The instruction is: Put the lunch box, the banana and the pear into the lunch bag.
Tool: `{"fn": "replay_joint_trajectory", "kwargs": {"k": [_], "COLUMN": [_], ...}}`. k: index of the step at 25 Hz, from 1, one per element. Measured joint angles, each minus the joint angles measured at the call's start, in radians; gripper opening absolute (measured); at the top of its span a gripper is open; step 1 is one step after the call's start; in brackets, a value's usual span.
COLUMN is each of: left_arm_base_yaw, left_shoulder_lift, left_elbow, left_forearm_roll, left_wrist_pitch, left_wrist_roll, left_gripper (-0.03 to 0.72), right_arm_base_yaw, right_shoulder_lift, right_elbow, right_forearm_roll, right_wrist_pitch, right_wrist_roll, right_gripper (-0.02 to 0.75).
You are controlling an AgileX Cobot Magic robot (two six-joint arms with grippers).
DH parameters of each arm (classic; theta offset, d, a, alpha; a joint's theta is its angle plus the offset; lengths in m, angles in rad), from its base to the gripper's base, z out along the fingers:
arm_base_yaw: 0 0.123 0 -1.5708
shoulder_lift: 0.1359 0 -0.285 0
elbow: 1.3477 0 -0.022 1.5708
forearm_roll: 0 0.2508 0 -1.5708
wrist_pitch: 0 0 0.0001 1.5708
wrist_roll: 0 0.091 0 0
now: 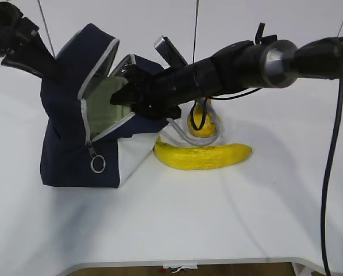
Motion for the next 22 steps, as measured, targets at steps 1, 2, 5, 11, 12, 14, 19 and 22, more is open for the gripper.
{"fn": "replay_joint_trajectory", "kwargs": {"k": [1,2,5,11,12,14,19,22], "left_arm_base_yaw": [0.0,0.0,0.0,0.0,0.0,0.0,0.0,0.0], "left_shoulder_lift": [0.007,0.014,0.028,0.041,0.041,0.041,0.041,0.041], "left_elbow": [0.0,0.0,0.0,0.0,0.0,0.0,0.0,0.0], "left_forearm_roll": [0.003,0.008,0.01,0.012,0.012,0.014,0.015,0.015], "left_wrist_pitch": [0.0,0.0,0.0,0.0,-0.002,-0.002,-0.002,-0.002], "left_wrist_roll": [0.0,0.0,0.0,0.001,0.001,0.001,0.001,0.001], "left_gripper": [0.019,0.019,0.019,0.019,0.019,0.019,0.019,0.019], "right_arm_base_yaw": [0.0,0.0,0.0,0.0,0.0,0.0,0.0,0.0], "right_shoulder_lift": [0.008,0.012,0.024,0.07,0.073,0.073,0.073,0.073], "right_elbow": [-0.002,-0.002,-0.004,-0.012,-0.012,-0.012,-0.012,-0.012], "right_forearm_roll": [0.003,0.007,0.012,0.031,0.033,0.033,0.027,0.025], "right_wrist_pitch": [-0.005,-0.01,-0.017,-0.011,-0.01,-0.01,-0.006,-0.006], "right_wrist_roll": [0.001,0.001,0.002,0.002,0.002,0.002,0.003,0.003], "right_gripper": [0.377,0.377,0.377,0.377,0.377,0.377,0.377,0.377]}}
